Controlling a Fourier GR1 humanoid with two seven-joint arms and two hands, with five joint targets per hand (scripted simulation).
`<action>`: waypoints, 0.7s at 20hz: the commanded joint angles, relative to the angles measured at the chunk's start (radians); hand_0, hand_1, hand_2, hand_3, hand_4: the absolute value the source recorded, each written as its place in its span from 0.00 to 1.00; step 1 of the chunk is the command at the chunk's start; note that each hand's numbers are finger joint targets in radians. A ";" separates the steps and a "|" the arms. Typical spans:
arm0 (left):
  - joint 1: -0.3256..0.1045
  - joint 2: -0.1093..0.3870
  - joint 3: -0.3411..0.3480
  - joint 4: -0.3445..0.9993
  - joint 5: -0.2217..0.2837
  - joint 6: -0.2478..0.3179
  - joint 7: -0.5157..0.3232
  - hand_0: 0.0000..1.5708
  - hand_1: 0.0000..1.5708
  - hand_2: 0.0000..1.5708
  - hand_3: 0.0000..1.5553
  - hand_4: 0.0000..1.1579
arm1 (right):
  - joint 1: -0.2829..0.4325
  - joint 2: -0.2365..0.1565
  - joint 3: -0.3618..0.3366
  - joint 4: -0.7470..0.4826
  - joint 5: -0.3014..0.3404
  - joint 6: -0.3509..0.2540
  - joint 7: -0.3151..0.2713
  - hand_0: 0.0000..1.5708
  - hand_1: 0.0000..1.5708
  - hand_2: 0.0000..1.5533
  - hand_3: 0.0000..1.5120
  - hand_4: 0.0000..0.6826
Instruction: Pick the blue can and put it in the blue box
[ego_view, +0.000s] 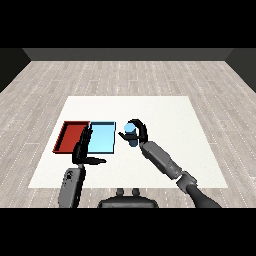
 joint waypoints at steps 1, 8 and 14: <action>-0.058 -0.036 -0.071 0.074 -0.025 0.025 0.028 0.00 0.00 0.00 0.00 0.00 | 0.034 -0.045 0.042 -0.173 0.072 -0.068 0.056 0.92 0.92 0.93 0.92 0.90; -0.070 -0.037 -0.139 0.093 -0.020 0.066 0.063 0.00 0.00 0.00 0.00 0.00 | 0.153 -0.224 0.020 -0.418 0.164 -0.022 0.182 0.90 0.90 0.93 0.93 0.91; -0.099 -0.037 -0.205 0.116 0.010 0.101 0.078 0.00 0.00 0.00 0.00 0.00 | 0.204 -0.255 -0.047 -0.481 0.260 0.043 0.244 0.91 0.91 0.93 0.93 0.90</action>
